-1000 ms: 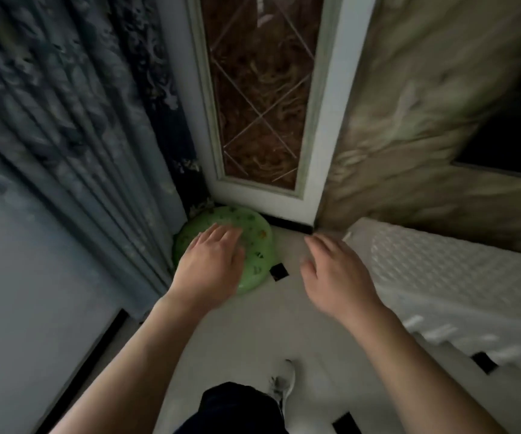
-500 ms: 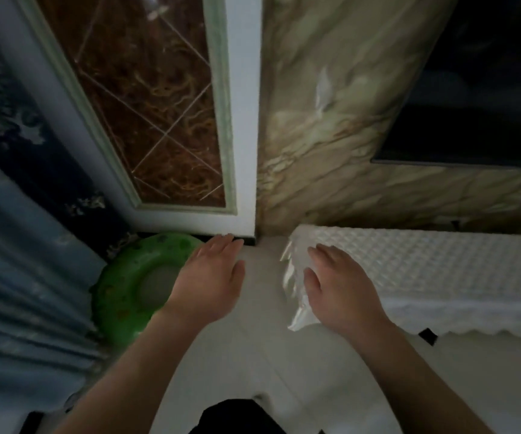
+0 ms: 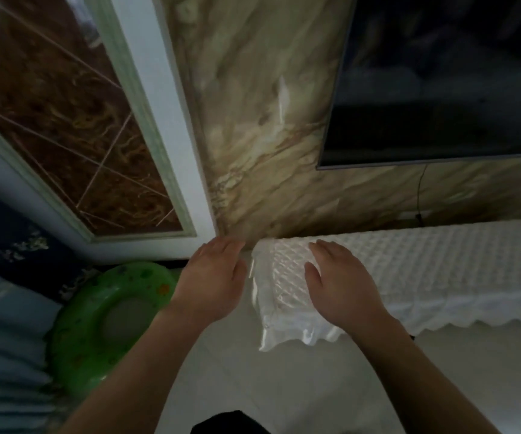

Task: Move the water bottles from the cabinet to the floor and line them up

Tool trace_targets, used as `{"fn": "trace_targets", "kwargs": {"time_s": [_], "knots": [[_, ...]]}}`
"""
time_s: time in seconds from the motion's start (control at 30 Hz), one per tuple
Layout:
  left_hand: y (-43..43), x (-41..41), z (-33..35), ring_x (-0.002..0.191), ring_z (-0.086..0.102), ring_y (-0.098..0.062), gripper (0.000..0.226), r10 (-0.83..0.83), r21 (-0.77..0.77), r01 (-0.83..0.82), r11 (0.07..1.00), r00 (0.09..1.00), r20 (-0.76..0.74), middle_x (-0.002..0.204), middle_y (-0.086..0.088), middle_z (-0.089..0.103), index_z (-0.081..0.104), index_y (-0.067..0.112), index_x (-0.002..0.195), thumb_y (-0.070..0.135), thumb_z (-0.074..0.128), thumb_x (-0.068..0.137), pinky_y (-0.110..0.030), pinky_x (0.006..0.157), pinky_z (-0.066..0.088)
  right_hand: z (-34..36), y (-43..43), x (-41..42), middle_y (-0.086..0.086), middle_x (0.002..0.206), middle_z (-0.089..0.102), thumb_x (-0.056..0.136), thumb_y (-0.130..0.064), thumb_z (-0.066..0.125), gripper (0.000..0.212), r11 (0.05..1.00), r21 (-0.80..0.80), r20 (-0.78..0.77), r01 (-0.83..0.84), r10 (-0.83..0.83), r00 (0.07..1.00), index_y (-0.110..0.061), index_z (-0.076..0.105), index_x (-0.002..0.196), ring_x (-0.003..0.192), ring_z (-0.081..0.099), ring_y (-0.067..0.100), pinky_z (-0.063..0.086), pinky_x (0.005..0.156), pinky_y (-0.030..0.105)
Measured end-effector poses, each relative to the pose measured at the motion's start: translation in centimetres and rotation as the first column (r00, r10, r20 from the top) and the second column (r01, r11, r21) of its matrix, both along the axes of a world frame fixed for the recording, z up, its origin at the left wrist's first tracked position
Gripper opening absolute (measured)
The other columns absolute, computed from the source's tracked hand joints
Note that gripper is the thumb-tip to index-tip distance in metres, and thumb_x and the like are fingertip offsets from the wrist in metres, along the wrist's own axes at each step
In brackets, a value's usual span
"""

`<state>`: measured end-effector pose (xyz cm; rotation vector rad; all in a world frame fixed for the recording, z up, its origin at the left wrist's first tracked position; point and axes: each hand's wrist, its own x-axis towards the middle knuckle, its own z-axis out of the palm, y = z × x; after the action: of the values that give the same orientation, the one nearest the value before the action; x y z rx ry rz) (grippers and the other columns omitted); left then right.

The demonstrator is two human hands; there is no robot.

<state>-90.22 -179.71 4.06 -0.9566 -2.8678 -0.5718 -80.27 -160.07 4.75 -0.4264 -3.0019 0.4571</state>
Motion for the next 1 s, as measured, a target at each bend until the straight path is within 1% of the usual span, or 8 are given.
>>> {"fn": "trace_targets", "kwargs": {"time_s": [0.17,0.23,0.33,0.4,0.5,0.77,0.87,1.0], "knots": [[8.0,1.9,-0.1,0.101,0.059,-0.026,0.033,-0.006,0.023,0.005,1.000,1.000,0.022,0.110,-0.006,0.062,0.058,0.014,0.118,0.029,0.041,0.095,-0.037,0.089,0.048,0.5,8.1,2.6,0.009,0.144,0.048,0.099,-0.035,0.036,0.049,1.000,-0.010,-0.041,-0.015,0.015,0.999,-0.010,0.045,0.141,0.135,0.041,0.023,0.029,0.114,0.036],[11.1,2.8,0.0,0.098,0.057,-0.024,0.035,-0.004,0.029,0.003,1.000,0.999,0.035,0.106,-0.003,0.060,0.056,0.016,0.117,0.033,0.036,0.095,-0.038,0.084,0.049,0.8,11.2,3.7,0.009,0.138,0.053,0.099,-0.031,0.041,0.045,1.000,-0.001,-0.056,-0.020,0.020,0.998,-0.009,0.049,0.137,0.130,0.046,0.023,0.033,0.110,0.035],[15.4,4.2,0.0,0.097,0.057,-0.024,0.039,-0.023,0.041,0.020,0.999,0.998,0.056,0.106,-0.004,0.060,0.056,0.016,0.117,0.035,0.032,0.094,-0.041,0.084,0.049,1.2,15.4,5.0,0.008,0.127,0.059,0.098,-0.029,0.042,0.039,1.000,0.017,-0.049,-0.017,0.018,0.999,-0.009,0.054,0.129,0.120,0.051,0.023,0.038,0.103,0.034],[18.0,4.9,-0.1,0.100,0.057,-0.025,0.041,-0.032,0.028,0.031,0.999,0.997,0.064,0.110,-0.005,0.060,0.055,0.017,0.120,0.036,0.030,0.093,-0.041,0.086,0.049,1.1,17.8,5.8,0.009,0.131,0.058,0.098,-0.030,0.042,0.042,1.000,0.010,-0.048,-0.007,0.007,0.999,-0.009,0.053,0.132,0.123,0.050,0.023,0.036,0.105,0.034],[21.6,5.6,-0.1,0.113,0.055,-0.025,0.045,-0.034,-0.009,0.035,0.999,0.996,0.080,0.125,-0.004,0.059,0.053,0.017,0.129,0.036,0.033,0.094,-0.040,0.094,0.047,0.9,21.2,6.9,0.008,0.138,0.054,0.098,-0.031,0.039,0.046,1.000,0.000,-0.049,0.003,-0.003,0.999,-0.009,0.049,0.138,0.129,0.046,0.023,0.033,0.109,0.035],[32.2,6.1,-1.2,0.133,0.044,-0.022,0.055,-0.055,-0.045,0.062,0.997,0.988,0.146,0.145,-0.006,0.048,0.048,0.016,0.140,0.039,0.030,0.092,-0.039,0.110,0.036,-0.1,31.2,8.9,0.007,0.143,0.049,0.100,-0.032,0.038,0.047,0.996,-0.040,0.002,0.077,-0.077,0.997,-0.011,0.044,0.141,0.133,0.041,0.021,0.031,0.111,0.034],[36.8,5.8,-1.6,0.137,0.039,-0.021,0.057,-0.058,-0.038,0.065,0.997,0.986,0.157,0.149,-0.006,0.044,0.046,0.018,0.142,0.040,0.029,0.092,-0.038,0.113,0.032,-0.6,35.8,8.7,0.006,0.147,0.045,0.100,-0.033,0.037,0.048,0.994,-0.043,0.021,0.097,-0.097,0.995,-0.012,0.041,0.143,0.137,0.037,0.020,0.028,0.113,0.035],[43.6,4.9,-1.8,0.136,0.040,-0.019,0.047,-0.041,-0.061,0.049,0.997,0.990,0.133,0.150,-0.001,0.042,0.043,0.023,0.144,0.036,0.035,0.100,-0.034,0.109,0.032,-1.0,42.4,7.9,0.004,0.150,0.041,0.101,-0.034,0.035,0.049,0.993,-0.040,0.040,0.111,-0.110,0.993,-0.013,0.038,0.145,0.139,0.033,0.018,0.025,0.114,0.033]]}}
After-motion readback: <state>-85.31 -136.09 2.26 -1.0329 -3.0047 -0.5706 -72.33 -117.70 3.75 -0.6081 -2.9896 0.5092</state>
